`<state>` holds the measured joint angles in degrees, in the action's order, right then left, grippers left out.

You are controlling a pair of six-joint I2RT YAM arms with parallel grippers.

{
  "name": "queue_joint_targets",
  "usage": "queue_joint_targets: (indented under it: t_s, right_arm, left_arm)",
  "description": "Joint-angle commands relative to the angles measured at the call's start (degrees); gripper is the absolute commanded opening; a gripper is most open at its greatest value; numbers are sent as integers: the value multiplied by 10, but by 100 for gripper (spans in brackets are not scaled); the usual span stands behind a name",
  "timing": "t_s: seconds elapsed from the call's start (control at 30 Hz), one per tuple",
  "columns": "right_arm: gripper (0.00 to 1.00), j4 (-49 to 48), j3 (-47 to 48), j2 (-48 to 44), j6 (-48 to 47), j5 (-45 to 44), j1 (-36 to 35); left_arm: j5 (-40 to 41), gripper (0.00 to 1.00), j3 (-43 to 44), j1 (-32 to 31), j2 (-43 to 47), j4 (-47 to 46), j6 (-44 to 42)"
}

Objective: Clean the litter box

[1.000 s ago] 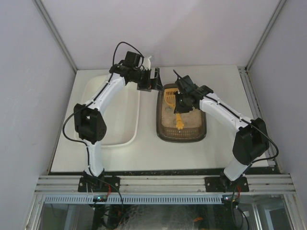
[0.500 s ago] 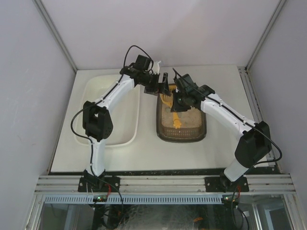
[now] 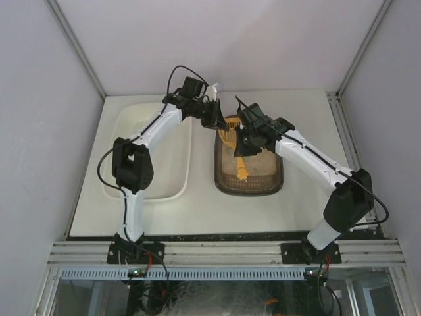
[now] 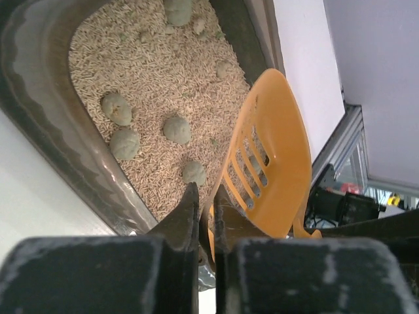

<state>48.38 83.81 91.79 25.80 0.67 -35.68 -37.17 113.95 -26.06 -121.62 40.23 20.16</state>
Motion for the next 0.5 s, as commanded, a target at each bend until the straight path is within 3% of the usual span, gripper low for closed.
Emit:
queue_joint_targets:
  t_s: [0.0,0.07,0.17,0.23,0.33,0.47]
  right_arm:
    - [0,-33,22,-25,-6,-5,-7]
    - [3,-33,18,-28,-5,-9,-6]
    - [43,-68,-23,-50,4,2,7]
    - [53,-118,-76,-86,16,45,27]
    - [57,-205,-168,-125,40,150,68]
    - [52,-306,-240,-141,82,258,98]
  left_arm:
    - [-105,0,-29,-10,46,-36,29]
    - [-113,0,-49,-10,59,-46,35]
    - [-114,0,-94,-4,85,-100,63]
    - [-109,0,-102,1,90,-105,69]
    - [-112,0,-99,5,87,-99,70]
    - [-114,0,-114,6,92,-113,78]
